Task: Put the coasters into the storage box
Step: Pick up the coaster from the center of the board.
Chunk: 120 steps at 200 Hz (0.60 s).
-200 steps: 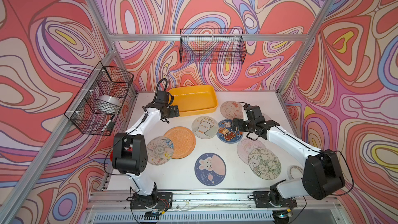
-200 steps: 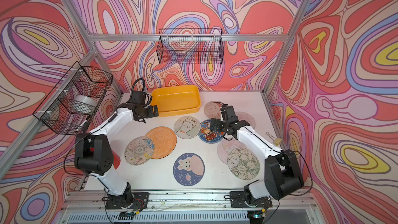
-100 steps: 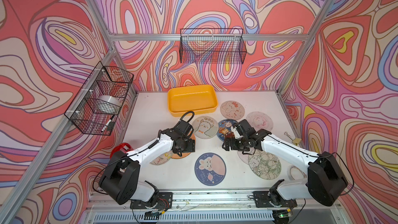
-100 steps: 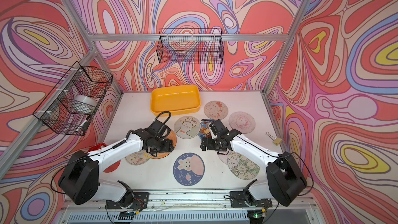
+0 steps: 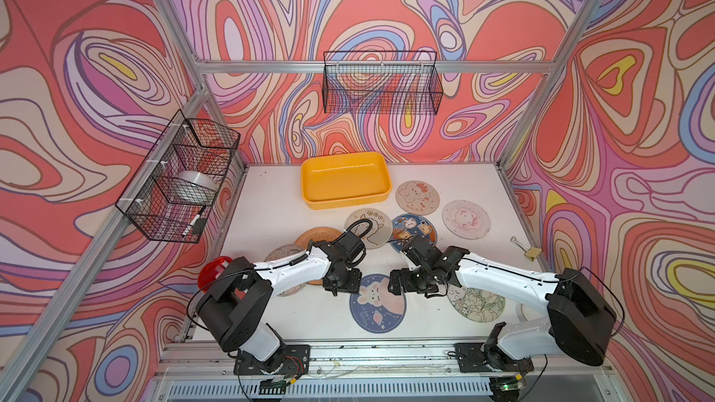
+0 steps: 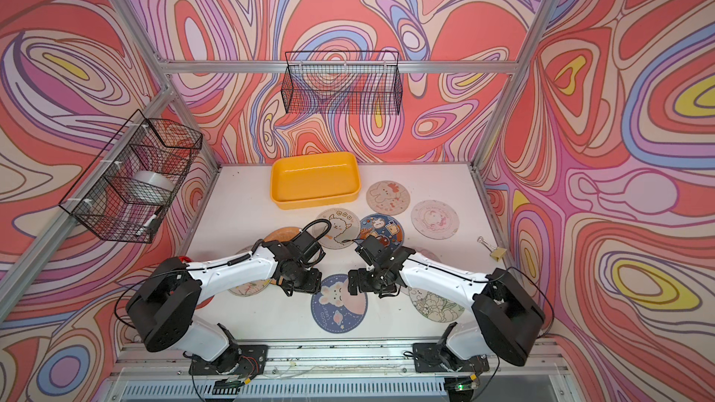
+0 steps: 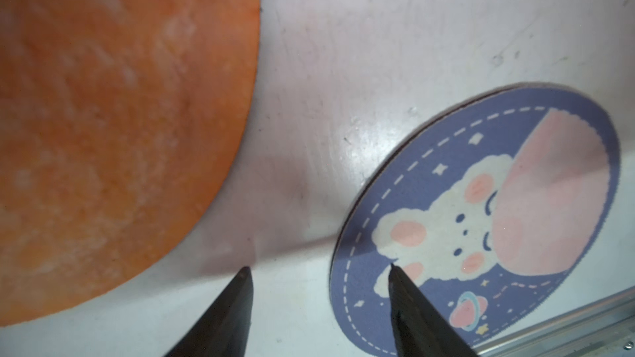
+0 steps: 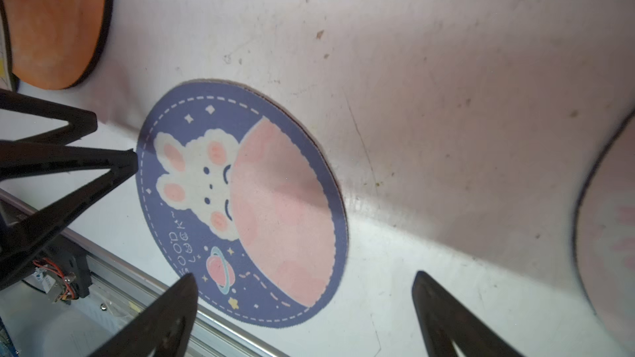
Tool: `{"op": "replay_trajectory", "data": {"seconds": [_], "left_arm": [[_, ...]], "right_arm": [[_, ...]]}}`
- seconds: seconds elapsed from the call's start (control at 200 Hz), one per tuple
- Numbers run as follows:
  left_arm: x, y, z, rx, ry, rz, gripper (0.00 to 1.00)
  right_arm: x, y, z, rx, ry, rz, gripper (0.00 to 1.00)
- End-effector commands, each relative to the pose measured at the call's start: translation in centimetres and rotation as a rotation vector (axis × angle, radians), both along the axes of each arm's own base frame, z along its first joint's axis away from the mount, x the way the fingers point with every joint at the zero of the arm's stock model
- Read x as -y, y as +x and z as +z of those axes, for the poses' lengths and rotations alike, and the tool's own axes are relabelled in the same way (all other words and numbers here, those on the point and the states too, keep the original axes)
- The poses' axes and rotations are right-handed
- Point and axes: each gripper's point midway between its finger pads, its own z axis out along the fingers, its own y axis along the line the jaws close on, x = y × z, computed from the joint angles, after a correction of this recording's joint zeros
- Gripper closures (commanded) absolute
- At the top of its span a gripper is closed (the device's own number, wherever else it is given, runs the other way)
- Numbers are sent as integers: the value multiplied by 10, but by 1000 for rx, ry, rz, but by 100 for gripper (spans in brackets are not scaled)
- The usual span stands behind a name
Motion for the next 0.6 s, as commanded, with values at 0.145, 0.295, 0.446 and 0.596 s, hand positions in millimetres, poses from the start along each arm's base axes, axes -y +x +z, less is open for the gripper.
{"op": "replay_trajectory", "data": {"seconds": [0.145,0.295,0.446,0.596], "left_arm": [[17,-5,-7,-3,4,-84,39],[19,-7,-10,-22,6,-96,42],[24,-8,-11,-35,-4,-112,44],[30,-11,-10,-48,-22,-130,45]], "right_arm": [[5,-14,-20,-54,-6,-26,5],[1,-21,-26,-89,19,-16,10],[-2,-23,-30,-105,36,-17,11],[-5,-23,-33,-117,44,-11,13]]}}
